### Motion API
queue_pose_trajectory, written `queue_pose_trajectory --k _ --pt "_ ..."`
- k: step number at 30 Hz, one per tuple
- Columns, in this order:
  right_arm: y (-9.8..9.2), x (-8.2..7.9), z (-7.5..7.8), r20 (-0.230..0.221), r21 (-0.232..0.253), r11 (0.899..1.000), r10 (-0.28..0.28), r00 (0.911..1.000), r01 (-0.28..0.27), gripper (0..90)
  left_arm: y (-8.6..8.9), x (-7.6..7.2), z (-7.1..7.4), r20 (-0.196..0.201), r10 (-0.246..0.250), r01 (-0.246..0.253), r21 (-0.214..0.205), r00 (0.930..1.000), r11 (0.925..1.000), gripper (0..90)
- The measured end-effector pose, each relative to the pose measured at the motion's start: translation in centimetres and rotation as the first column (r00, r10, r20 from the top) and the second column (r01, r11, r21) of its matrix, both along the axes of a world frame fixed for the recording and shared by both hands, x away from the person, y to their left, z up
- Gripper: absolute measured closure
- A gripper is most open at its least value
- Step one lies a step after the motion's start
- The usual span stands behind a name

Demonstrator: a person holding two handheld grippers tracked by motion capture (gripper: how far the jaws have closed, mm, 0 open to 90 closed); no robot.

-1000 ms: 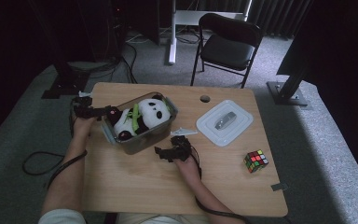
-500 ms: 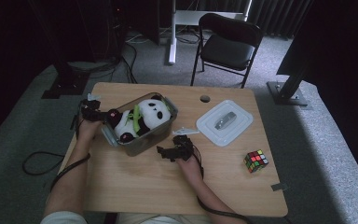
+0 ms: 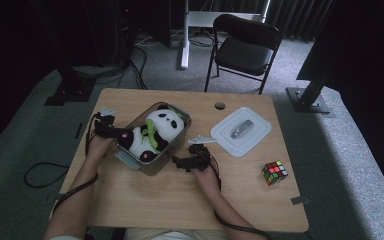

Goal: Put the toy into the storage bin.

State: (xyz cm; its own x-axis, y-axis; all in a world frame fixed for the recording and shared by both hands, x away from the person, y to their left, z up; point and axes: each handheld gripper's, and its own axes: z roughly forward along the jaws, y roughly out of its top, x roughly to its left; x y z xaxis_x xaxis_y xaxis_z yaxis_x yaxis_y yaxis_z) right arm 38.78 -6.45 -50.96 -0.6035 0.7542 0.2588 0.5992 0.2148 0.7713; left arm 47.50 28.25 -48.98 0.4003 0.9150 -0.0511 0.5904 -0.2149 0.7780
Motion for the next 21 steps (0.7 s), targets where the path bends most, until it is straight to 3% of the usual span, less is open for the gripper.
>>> queue_pose_trajectory --k 5,16,21 --pt "-0.6 0.2 0.0 0.0 -0.008 1.0 -0.014 0.9999 0.014 12.1 -0.7 -0.8 0.3 0.018 -0.019 0.018 0.02 0.9997 0.9996 0.9" --pt "-2.6 0.5 0.2 0.01 -0.028 0.998 -0.051 0.9986 0.051 12.1 -2.6 -1.8 0.0 -0.004 -0.08 0.08 -0.02 0.9968 0.9966 0.9" --pt "-3.7 0.6 0.1 0.01 -0.023 0.998 -0.054 0.9985 0.054 13.2 -3.8 -2.3 0.2 -0.002 -0.101 0.101 -0.011 0.9948 0.9948 0.9"
